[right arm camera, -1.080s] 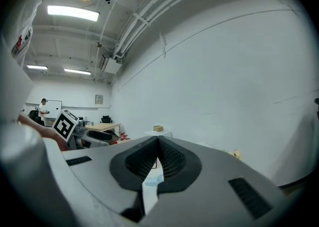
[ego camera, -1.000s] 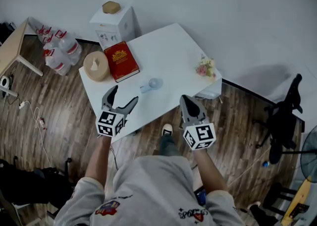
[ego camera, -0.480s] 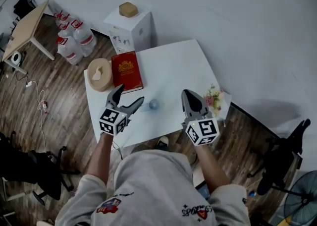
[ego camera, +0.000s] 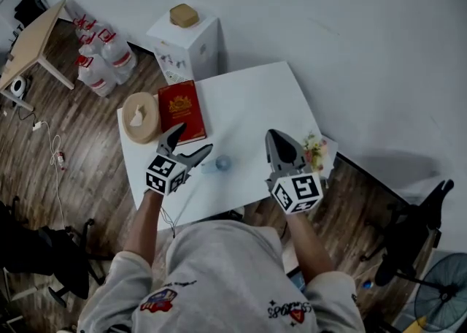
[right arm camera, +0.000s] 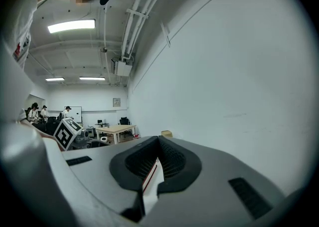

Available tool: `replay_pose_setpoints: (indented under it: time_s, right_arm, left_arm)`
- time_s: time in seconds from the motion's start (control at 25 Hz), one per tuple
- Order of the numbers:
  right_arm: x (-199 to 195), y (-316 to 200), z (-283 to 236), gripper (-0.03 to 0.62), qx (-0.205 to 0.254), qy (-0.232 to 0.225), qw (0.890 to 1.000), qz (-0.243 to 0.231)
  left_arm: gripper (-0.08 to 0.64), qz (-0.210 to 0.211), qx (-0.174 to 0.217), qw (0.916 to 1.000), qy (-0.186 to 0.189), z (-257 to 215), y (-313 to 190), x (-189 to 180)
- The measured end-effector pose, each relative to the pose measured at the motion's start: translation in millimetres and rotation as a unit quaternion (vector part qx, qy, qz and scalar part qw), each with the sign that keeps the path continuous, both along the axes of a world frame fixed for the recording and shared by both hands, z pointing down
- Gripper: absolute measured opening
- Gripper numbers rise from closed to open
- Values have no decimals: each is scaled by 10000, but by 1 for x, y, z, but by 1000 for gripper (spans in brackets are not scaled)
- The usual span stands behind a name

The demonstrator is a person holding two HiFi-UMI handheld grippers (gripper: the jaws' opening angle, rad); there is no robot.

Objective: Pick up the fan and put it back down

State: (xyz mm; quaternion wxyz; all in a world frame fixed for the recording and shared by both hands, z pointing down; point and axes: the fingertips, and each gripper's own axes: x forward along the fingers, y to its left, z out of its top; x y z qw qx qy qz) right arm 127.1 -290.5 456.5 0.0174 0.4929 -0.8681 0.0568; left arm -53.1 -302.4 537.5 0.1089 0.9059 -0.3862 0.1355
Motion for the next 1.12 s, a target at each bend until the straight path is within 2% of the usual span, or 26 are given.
replay_pose_setpoints:
  time_s: [0.12,0.2,0.32,0.4,0.56,0.76,0.84,0.96,1.12]
  right_arm:
    - [1,-3,7,0,-72,29,10000,18]
    - [2,-2,14,0,-121,40,9999,53]
    - [8,2,19,0,-204,47,9997,148]
    - [13,2,19,0,-227,65,9995,212]
    - [24,8,21,0,-251,70,9990,358]
    - [42,21,28,0,-372,13,9974,619]
    - [49,27,31,0,-423,1,9967,698]
    - [54,36,36,0,-484,36,9959,769]
    - [64,47,42,0,-552,102,9946,876]
  left_arm:
    - [403,432,-141,9986,-259,21,1,11]
    - [403,866,-370,9942,-516,44,10,19]
    - [403,1571,-753,9800,-959,85,30,31]
    - [403,1881,-898,9701,-1245,110,36,36]
    - [403,2138,-1302,9531,-1699,165,44,37]
    - [403,2424,-1785,9278,-2204,225,61,39]
    - [403,2450,-1929,9207,-2346,242,66,41]
    - [403,2475,-1978,9126,-2583,263,67,44]
    - [402,2731,-1956,8937,-2974,276,64,53]
